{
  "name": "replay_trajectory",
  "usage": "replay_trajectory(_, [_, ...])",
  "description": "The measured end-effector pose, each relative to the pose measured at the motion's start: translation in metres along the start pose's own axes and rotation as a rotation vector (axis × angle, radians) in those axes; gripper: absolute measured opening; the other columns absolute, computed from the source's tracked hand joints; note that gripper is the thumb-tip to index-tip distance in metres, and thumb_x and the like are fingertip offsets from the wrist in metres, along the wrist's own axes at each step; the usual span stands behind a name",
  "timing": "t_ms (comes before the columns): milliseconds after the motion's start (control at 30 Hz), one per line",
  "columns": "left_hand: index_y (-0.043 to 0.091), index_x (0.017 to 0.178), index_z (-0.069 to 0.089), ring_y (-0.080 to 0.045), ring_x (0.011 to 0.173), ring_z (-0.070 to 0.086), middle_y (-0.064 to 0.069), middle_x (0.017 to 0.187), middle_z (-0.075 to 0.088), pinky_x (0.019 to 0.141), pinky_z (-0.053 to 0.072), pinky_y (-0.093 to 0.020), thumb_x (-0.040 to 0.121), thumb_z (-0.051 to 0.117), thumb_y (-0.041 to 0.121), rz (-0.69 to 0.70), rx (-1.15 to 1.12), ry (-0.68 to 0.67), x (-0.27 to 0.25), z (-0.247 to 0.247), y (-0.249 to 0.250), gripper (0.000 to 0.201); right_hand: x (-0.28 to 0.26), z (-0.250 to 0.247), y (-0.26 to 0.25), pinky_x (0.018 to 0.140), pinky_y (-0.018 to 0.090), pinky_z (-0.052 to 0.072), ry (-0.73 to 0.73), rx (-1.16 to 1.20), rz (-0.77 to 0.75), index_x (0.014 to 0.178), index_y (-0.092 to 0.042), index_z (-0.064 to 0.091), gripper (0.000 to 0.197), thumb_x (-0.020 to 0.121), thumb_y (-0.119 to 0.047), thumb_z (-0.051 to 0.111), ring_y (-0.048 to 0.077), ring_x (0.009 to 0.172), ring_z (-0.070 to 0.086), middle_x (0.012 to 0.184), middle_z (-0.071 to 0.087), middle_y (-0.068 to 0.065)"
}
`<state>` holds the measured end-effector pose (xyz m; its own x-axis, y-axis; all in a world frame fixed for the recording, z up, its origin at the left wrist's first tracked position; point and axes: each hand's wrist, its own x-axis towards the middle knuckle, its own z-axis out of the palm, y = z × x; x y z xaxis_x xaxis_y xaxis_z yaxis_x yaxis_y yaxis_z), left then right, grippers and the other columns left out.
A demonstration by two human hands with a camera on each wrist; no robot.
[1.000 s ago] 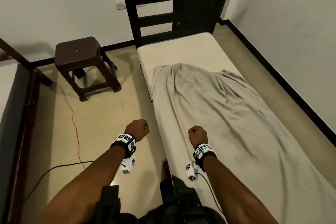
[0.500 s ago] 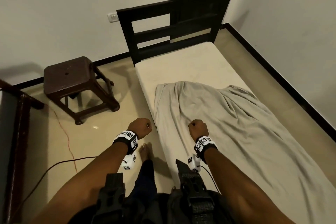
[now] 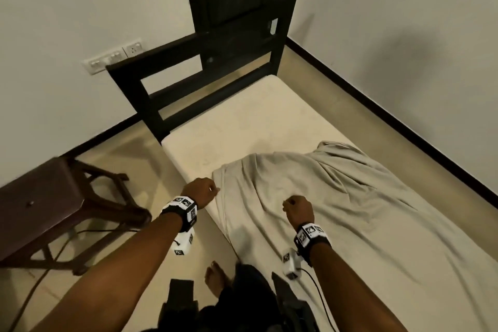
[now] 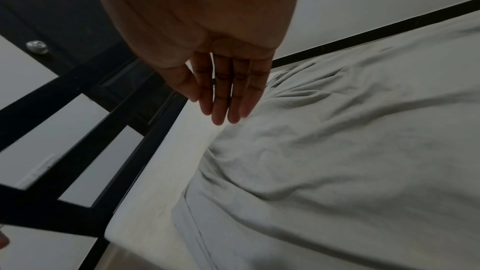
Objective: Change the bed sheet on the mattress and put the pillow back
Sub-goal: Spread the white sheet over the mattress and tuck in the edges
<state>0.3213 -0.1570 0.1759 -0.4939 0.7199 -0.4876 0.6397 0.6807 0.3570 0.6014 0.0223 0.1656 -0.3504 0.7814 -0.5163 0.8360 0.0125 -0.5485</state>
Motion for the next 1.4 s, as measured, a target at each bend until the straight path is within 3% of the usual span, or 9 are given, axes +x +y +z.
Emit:
replay_trajectory(133, [0.028, 0.08, 0.06, -0.03, 0.102, 0.064, -0.006, 0.106, 0.071, 0.08, 0.048, -0.034, 0.1, 0.053, 0.047, 0.057, 0.037, -0.098, 0.069, -0.014, 0.023, 0.028, 0.037, 0.021, 0.013, 0.075, 0.04, 0.057, 0.011, 0.07, 0.105, 0.072, -0.012, 0.072, 0.022, 0.081, -0.029, 0.062, 0.028, 0.079, 0.07, 0.074, 0.074, 0.005])
replay_trajectory(400, [0.018, 0.098, 0.066, -0.03, 0.103, 0.064, -0.005, 0.101, 0.071, 0.072, 0.044, -0.034, 0.103, 0.048, 0.044, 0.086, 0.101, -0.139, 0.188, 0.011, 0.029, 0.032, 0.13, 0.076, 0.023, 0.083, 0.038, 0.055, -0.062, 0.129, 0.287, 0.089, -0.021, 0.068, 0.011, 0.087, -0.032, 0.063, 0.028, 0.094, 0.069, 0.091, 0.076, 0.006])
replay_trajectory(500, [0.02, 0.116, 0.064, -0.03, 0.122, 0.053, -0.007, 0.111, 0.066, 0.089, 0.048, -0.039, 0.1, 0.055, 0.046, 0.162, 0.105, -0.14, 0.234, 0.036, 0.019, 0.032, 0.172, 0.092, 0.02, 0.084, 0.034, 0.052, -0.032, 0.111, 0.3, 0.104, -0.017, 0.067, 0.021, 0.091, -0.034, 0.065, 0.029, 0.1, 0.068, 0.099, 0.075, 0.007])
replay_trajectory(800, [0.011, 0.152, 0.038, -0.035, 0.135, 0.043, -0.013, 0.146, 0.051, 0.111, 0.037, -0.045, 0.078, 0.078, 0.058, 0.178, -0.014, -0.157, 0.392, 0.155, 0.007, 0.097, 0.299, 0.147, 0.036, 0.08, 0.033, 0.047, 0.093, 0.196, 0.325, 0.119, -0.014, 0.059, 0.038, 0.097, -0.045, 0.058, 0.031, 0.103, 0.066, 0.105, 0.074, 0.009])
replay_trajectory(933, [0.014, 0.152, 0.037, -0.032, 0.136, 0.043, -0.012, 0.148, 0.047, 0.114, 0.036, -0.047, 0.057, 0.068, 0.084, 0.316, 0.007, -0.224, 0.448, 0.195, 0.002, 0.122, 0.333, 0.178, 0.065, 0.082, 0.037, 0.049, 0.231, 0.082, 0.334, 0.116, -0.015, 0.059, 0.057, 0.091, -0.066, 0.051, 0.032, 0.105, 0.064, 0.108, 0.07, 0.009])
replay_trajectory(1100, [0.012, 0.127, 0.058, -0.032, 0.112, 0.056, -0.011, 0.119, 0.058, 0.094, 0.044, -0.039, 0.069, 0.086, 0.049, 0.372, -0.09, -0.3, 0.451, 0.219, 0.005, 0.075, 0.385, 0.182, 0.048, 0.094, 0.054, 0.045, 0.385, 0.055, 0.488, 0.14, -0.008, 0.04, 0.101, 0.076, -0.084, 0.055, 0.041, 0.121, 0.052, 0.133, 0.05, 0.018])
replay_trajectory(1200, [0.009, 0.135, 0.059, -0.032, 0.112, 0.065, -0.013, 0.125, 0.067, 0.092, 0.052, -0.041, 0.078, 0.074, 0.037, 0.468, -0.214, -0.329, 0.424, 0.218, 0.0, 0.065, 0.413, 0.168, 0.026, 0.097, 0.052, 0.045, 0.289, 0.16, 0.601, 0.15, -0.007, 0.022, 0.117, 0.07, -0.079, 0.068, 0.043, 0.125, 0.05, 0.141, 0.044, 0.02])
replay_trajectory(1300, [0.018, 0.124, 0.064, -0.027, 0.105, 0.067, -0.008, 0.118, 0.07, 0.086, 0.055, -0.044, 0.081, 0.072, 0.039, 0.633, -0.313, -0.379, 0.388, 0.211, 0.01, 0.049, 0.413, 0.15, 0.025, 0.095, 0.044, 0.048, 0.142, 0.199, 0.678, 0.148, -0.003, 0.024, 0.093, 0.079, -0.035, 0.077, 0.041, 0.122, 0.055, 0.137, 0.051, 0.019])
replay_trajectory(1400, [0.018, 0.109, 0.067, -0.016, 0.083, 0.063, 0.006, 0.093, 0.064, 0.073, 0.053, -0.039, 0.083, 0.077, 0.042, 0.72, -0.371, -0.534, 0.348, 0.198, 0.034, 0.037, 0.39, 0.122, 0.04, 0.085, 0.036, 0.048, 0.188, 0.339, 0.628, 0.121, -0.002, 0.054, 0.045, 0.08, -0.015, 0.067, 0.039, 0.11, 0.062, 0.116, 0.065, 0.019])
